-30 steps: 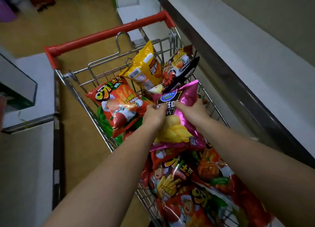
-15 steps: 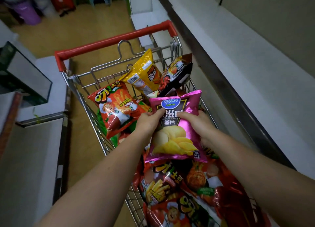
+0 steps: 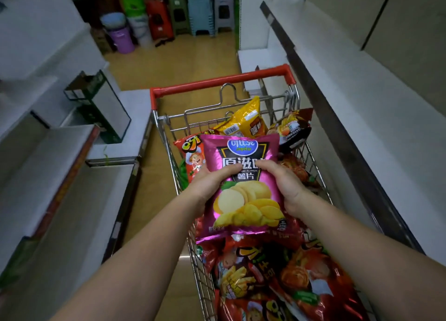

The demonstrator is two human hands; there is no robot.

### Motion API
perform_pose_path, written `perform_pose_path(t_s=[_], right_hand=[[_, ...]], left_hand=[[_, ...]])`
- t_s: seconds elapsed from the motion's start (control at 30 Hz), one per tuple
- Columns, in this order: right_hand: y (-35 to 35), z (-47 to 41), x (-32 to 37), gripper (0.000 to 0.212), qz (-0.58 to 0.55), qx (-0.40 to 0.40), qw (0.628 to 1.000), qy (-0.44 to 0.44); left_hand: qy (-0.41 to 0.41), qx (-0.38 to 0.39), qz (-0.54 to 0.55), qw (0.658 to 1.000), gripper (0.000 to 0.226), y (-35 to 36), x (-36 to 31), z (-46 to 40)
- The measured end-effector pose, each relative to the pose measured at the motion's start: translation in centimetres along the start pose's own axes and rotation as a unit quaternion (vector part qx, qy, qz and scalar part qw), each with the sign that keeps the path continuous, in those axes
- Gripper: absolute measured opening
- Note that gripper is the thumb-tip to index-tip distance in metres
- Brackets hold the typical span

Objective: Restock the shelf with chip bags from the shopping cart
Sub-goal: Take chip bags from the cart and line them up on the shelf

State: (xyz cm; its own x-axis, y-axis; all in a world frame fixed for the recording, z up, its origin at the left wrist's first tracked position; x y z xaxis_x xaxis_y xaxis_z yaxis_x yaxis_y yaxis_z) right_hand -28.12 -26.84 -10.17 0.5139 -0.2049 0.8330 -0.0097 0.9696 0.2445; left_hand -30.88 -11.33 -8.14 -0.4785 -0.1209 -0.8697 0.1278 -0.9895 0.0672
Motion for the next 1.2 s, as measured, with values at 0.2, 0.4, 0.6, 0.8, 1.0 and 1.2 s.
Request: perform_pose_path(t_s=[0.2, 0.4, 0.6, 0.8, 1.0, 1.2], right_hand=[[5.8, -1.7, 0.6, 0.033, 0.108, 0.066, 0.992, -0.020], [8.9, -5.5, 2.6, 0.055, 0.316, -0.058, 0.940, -0.114], [10.3, -9.7, 2.1, 0.072, 0.424, -0.076, 0.899, -0.077], [10.4, -12.1, 1.0, 0.076, 0.414, -0.056, 0.909, -0.004], [10.7, -12.2, 0.1, 0.063, 0.314, -0.028, 0.942, 0.117], [10.8, -10.1, 0.9, 0.050, 0.336, -0.022, 0.939, 0.077]], left_hand=[[0.019, -0.096, 0.061, 0.993, 0.052, -6.5, -1.3, 0.3], [0.054, -0.170, 0.108, 0.978, 0.043, -12.6, -3.1, -1.1], [0.052, -0.186, 0.082, 0.978, 0.053, -15.6, -3.3, -3.8], [0.050, -0.156, 0.079, 0.983, 0.047, -16.6, -3.2, -6.3], [0.014, -0.137, 0.073, 0.988, 0.054, -17.8, -2.5, -7.0], [0.019, -0.100, 0.056, 0.993, 0.056, -17.0, -4.1, -6.1]])
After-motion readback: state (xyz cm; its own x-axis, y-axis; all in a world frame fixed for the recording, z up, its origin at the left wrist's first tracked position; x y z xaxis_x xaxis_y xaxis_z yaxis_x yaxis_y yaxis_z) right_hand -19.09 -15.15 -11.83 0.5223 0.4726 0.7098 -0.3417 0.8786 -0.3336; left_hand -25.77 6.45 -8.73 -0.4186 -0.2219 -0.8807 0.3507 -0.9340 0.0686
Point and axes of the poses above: each hand's wrist, its own z-axis away from the middle knuckle, its own y-axis out of the palm, x = y × z, the point moved 4 cm from there along -z, towards the middle knuckle, and after that the axes turned 4 degrees about -x, right-handed, at the moved point
